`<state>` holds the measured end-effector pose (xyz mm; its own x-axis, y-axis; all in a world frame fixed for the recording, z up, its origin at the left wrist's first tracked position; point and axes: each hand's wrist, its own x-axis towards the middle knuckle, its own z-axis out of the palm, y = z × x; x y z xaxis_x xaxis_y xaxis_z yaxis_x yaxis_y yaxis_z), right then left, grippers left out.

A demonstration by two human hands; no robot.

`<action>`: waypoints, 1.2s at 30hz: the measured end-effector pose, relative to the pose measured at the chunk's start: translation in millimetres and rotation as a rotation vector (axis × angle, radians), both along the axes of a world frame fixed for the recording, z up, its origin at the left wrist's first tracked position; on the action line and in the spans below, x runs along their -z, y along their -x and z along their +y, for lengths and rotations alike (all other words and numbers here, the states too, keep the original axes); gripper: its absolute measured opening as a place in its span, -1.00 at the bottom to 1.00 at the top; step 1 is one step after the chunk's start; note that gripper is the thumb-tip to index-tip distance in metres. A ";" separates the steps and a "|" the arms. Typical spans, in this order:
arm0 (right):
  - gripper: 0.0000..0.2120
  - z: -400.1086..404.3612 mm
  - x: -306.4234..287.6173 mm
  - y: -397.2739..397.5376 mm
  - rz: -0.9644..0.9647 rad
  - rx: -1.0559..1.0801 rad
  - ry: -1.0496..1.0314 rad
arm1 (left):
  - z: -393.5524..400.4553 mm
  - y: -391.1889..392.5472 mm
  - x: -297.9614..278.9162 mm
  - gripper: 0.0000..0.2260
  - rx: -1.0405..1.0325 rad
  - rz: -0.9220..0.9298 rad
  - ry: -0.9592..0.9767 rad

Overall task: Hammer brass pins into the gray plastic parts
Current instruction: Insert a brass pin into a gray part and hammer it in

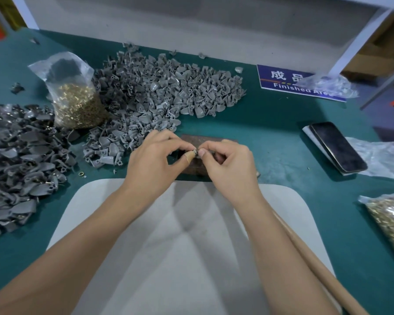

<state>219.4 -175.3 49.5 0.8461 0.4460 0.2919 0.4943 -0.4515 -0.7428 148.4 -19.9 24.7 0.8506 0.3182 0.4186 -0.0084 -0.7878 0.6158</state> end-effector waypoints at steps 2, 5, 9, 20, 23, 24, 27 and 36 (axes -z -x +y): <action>-0.78 -1.6 0.5 0.8 -0.049 -0.011 0.026 | -1.2 0.5 0.5 -0.92 0.001 0.000 0.005; -0.83 -4.1 -2.4 -1.6 -0.089 -0.046 0.070 | -1.9 0.9 1.0 -0.92 0.003 -0.010 0.009; -0.87 -3.7 -9.6 -8.4 -0.139 -0.103 0.152 | 0.1 -1.2 1.1 -0.90 0.022 -0.032 0.011; -0.83 2.2 -18.2 -10.3 -0.052 -0.041 0.290 | 1.9 -2.3 1.7 -0.89 0.056 -0.048 0.045; -0.83 2.8 -17.8 -10.6 -0.042 -0.044 0.287 | 2.9 -2.7 2.2 -0.88 0.054 -0.044 0.043; -0.84 2.9 -16.9 -10.2 -0.050 -0.041 0.277 | 3.2 -2.7 2.5 -0.88 0.054 -0.044 0.043; -0.86 0.0 -13.6 -9.0 -0.057 -0.042 0.244 | 2.9 -2.2 4.2 -0.88 0.053 -0.051 0.055; -0.89 -4.6 -6.8 -8.3 -0.043 -0.029 0.182 | 7.7 -3.4 5.9 -0.86 0.135 -0.046 0.130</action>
<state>227.7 -179.9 56.3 0.8204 0.5191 0.2397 0.5388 -0.5618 -0.6278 151.8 -12.2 18.8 0.8703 0.2565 0.4205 -0.1387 -0.6916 0.7088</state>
